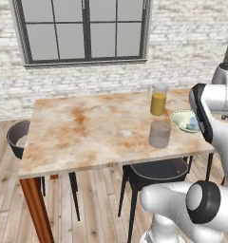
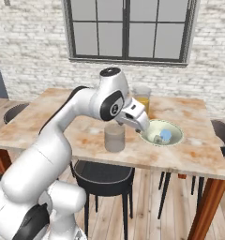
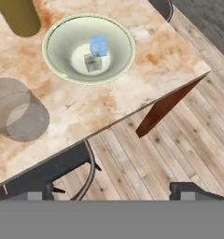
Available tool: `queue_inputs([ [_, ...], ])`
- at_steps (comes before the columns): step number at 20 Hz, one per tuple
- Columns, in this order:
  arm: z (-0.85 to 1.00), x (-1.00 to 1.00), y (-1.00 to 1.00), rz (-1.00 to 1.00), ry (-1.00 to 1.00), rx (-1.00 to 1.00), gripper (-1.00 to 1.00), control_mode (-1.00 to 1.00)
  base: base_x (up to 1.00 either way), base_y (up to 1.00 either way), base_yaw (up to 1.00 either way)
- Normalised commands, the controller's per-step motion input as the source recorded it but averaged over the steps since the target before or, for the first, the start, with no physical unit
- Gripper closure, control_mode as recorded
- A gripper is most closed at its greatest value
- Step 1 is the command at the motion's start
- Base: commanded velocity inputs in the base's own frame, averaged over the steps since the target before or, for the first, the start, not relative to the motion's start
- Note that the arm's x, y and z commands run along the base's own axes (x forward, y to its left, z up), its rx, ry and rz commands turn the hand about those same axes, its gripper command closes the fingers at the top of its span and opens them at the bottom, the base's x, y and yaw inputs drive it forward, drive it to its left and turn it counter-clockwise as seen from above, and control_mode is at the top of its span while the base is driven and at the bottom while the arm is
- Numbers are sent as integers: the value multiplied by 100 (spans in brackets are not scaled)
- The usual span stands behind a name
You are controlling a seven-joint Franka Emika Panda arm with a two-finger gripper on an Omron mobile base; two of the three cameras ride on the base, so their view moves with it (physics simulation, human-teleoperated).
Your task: There are two ice cubes in the ice bowl. Place both ice cubes in the glass cup.
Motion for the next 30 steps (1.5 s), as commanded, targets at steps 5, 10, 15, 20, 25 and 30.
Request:
queue_inputs([
  [5, -3, 36, -72, -14, 0, 7, -100, -100, 0, 0, 0],
  [10, 0, 3, -4, 0, 0, 2, -100, -100, 0, 0, 0],
  [15, 0, 0, 0, 0, 0, 1, -100, -100, 0, 0, 0],
  [20, -1, 6, 0, 0, 0, 0, -100, -100, 0, 0, 0],
  [25, 0, 8, 0, 0, 0, 0, -100, -100, 0, 0, 0],
  [30, 0, 16, 0, 0, 0, 0, -100, -100, 0, 0, 0],
])
